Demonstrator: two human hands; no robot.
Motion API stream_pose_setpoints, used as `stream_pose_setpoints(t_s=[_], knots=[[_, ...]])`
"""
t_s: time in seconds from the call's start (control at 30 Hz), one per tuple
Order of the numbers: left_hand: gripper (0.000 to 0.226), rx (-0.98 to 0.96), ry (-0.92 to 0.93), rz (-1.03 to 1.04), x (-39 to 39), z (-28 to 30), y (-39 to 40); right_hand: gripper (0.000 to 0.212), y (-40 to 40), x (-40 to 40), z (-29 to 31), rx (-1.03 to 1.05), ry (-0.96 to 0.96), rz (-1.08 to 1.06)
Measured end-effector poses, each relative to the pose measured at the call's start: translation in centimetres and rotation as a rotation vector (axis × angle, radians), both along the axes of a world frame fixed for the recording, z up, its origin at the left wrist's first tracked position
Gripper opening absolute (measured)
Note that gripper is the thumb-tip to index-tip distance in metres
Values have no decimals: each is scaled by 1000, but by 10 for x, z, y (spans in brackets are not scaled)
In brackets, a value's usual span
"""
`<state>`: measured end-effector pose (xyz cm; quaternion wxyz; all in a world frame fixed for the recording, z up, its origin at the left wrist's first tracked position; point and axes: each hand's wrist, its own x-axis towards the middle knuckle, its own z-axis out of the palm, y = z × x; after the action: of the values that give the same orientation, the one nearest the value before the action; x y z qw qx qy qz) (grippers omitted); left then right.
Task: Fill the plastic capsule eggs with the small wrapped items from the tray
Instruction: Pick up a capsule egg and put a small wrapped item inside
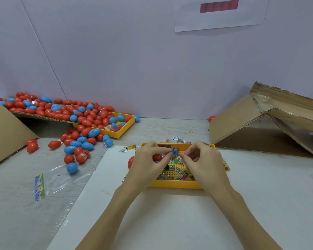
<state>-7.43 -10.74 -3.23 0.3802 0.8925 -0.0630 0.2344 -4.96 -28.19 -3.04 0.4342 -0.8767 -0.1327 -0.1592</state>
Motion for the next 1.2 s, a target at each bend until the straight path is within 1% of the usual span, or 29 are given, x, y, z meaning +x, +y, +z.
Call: stream_pose_setpoints(t_s=[0.03, 0.1, 0.17, 0.23, 0.33, 0.4, 0.47, 0.5, 0.53, 0.57, 0.6, 0.63, 0.77, 0.9, 0.97, 1.07, 1.1, 1.13, 1.2], knots=[[16, -25, 5, -2, 0, 0, 1, 12, 0, 1, -1, 38, 10, 4], [11, -74, 20, -13, 0, 1, 1, 4, 2, 1, 0, 154, 41, 52], [7, -121, 33, -47, 0, 3, 1, 14, 4, 1, 1, 294, 137, 158], [9, -154, 30, -93, -1, 4, 0, 21, 6, 0, 2, 441, 255, 254], [11, -130, 1, -102, -2, 4, 0, 17, 7, -4, 4, 624, 364, 305], [12, -97, -4, -96, -2, 3, -1, 15, 5, -5, 5, 686, 398, 309], [17, -77, 10, -106, -3, 4, -1, 14, 5, -6, 7, 707, 423, 324], [21, -95, 47, -131, -4, 4, 1, 14, 4, -7, 8, 709, 420, 324], [25, -154, 116, -163, -4, 5, 2, 14, 4, -6, 7, 712, 410, 311], [27, -258, 207, -199, -5, 8, 2, 13, 3, -6, 7, 715, 398, 285], [25, -356, 279, -235, -6, 11, 3, 11, 2, -5, 6, 715, 387, 256], [22, -423, 304, -257, -6, 12, 3, 9, 1, -4, 6, 707, 378, 231], [17, -490, 237, -340, -9, 15, 4, 6, -1, -4, 6, 706, 352, 185], [11, -573, 219, -383, -10, 18, 2, 10, 0, -4, 8, 707, 344, 155], [22, -573, 195, -357, -10, 18, 0, 12, 0, -5, 10, 734, 347, 164], [58, -628, 200, -310, -10, 17, -2, 13, 0, -7, 11, 766, 338, 163], [65, -636, 213, -294, -9, 17, -3, 13, 0, -7, 11, 760, 331, 156], [66, -633, 225, -285, -9, 18, -3, 13, 0, -7, 11, 755, 324, 153], [62, -607, 228, -279, -9, 18, -3, 12, 0, -6, 11, 761, 315, 153]])
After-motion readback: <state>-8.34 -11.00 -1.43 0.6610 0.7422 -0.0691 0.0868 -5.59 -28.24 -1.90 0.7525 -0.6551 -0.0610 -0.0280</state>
